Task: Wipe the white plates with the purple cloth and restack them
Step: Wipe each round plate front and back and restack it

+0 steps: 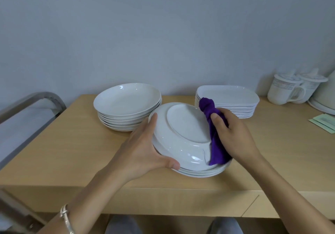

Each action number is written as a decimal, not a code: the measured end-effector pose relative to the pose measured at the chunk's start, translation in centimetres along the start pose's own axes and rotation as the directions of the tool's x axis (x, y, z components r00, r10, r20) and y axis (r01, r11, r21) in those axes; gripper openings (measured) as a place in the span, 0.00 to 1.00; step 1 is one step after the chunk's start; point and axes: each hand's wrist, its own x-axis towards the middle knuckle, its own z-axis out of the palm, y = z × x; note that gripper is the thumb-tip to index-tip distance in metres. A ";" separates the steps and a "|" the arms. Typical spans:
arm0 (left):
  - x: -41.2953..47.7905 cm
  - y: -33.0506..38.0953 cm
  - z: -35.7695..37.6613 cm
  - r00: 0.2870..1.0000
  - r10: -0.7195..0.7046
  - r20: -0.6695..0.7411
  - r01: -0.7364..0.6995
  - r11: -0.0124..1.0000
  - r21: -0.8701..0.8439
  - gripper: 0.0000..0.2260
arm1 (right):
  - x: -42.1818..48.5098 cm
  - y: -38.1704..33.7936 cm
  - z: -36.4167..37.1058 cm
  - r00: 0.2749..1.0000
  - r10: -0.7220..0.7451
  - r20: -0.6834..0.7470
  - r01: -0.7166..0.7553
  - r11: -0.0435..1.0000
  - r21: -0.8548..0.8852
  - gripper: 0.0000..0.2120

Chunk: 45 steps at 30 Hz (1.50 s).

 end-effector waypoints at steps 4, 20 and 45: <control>-0.2 0.0 0.0 1.000 0.001 -0.007 -0.001 1.000 -0.030 0.62 | -3.1 -0.2 0.7 0.989 -0.133 -0.062 0.130 0.990 -0.052 0.15; -0.2 -0.2 0.4 1.000 -0.009 -0.014 0.008 0.996 -0.092 0.62 | 10.5 -2.1 3.0 0.939 0.059 0.338 -0.055 0.998 -0.023 0.15; 0.3 0.0 0.2 0.977 -0.200 -0.070 0.134 0.838 -0.529 0.08 | -0.5 -3.0 1.4 0.909 -0.356 0.214 0.374 0.926 -0.046 0.18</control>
